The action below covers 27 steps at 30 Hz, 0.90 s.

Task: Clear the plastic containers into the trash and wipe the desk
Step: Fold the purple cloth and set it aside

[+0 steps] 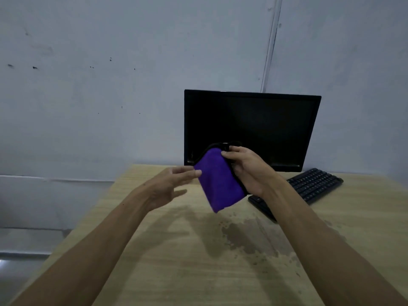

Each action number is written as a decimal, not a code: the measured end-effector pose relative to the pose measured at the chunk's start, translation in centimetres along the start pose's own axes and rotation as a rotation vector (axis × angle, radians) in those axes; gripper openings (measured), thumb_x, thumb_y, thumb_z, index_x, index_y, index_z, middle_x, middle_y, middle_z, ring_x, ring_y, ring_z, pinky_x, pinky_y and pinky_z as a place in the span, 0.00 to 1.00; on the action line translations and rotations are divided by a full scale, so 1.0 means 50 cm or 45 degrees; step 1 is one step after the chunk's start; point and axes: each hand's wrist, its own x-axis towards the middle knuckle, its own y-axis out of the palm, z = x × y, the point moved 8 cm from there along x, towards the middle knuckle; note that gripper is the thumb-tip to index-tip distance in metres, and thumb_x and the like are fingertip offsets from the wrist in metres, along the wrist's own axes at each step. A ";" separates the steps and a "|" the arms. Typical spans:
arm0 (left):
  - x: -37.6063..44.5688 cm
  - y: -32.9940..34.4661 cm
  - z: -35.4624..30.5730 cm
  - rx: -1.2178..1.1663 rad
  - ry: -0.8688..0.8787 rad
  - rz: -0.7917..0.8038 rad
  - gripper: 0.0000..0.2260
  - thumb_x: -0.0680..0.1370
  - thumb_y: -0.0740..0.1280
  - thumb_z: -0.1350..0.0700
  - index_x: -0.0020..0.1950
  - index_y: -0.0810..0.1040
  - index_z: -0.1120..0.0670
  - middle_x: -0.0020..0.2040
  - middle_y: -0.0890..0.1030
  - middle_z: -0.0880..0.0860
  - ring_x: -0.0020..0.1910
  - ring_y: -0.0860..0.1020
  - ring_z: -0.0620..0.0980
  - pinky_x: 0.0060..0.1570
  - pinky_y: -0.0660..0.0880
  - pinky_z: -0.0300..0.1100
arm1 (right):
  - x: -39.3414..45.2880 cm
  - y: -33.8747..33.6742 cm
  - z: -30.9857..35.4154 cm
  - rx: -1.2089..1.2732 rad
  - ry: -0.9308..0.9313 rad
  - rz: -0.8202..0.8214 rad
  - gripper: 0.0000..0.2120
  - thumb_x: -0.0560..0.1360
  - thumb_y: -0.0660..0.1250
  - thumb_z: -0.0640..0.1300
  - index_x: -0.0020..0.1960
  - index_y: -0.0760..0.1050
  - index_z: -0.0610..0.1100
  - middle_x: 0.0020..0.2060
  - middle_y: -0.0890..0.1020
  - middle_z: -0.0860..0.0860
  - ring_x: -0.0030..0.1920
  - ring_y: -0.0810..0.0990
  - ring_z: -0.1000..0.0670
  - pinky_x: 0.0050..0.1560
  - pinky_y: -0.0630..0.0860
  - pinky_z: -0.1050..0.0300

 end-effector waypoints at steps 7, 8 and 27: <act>0.001 0.018 0.006 -0.244 -0.038 0.084 0.10 0.77 0.73 0.56 0.58 0.83 0.57 0.53 0.85 0.55 0.49 0.84 0.53 0.49 0.83 0.49 | -0.004 -0.038 -0.036 0.098 0.079 0.026 0.06 0.81 0.65 0.39 0.55 0.80 0.43 0.45 0.83 0.49 0.45 0.81 0.52 0.50 0.78 0.56; 0.005 0.012 0.004 -0.222 -0.042 0.020 0.10 0.78 0.73 0.56 0.58 0.83 0.57 0.51 0.85 0.54 0.46 0.84 0.52 0.45 0.83 0.46 | -0.002 -0.048 -0.044 0.094 0.107 -0.015 0.05 0.82 0.65 0.39 0.54 0.80 0.43 0.46 0.83 0.48 0.46 0.81 0.51 0.50 0.78 0.55; 0.018 0.006 -0.018 0.371 0.072 -0.465 0.11 0.79 0.73 0.51 0.54 0.79 0.59 0.44 0.86 0.59 0.39 0.86 0.53 0.31 0.81 0.44 | 0.017 -0.007 -0.109 -0.781 0.218 -0.297 0.09 0.85 0.60 0.45 0.65 0.67 0.49 0.54 0.81 0.45 0.50 0.85 0.45 0.43 0.85 0.49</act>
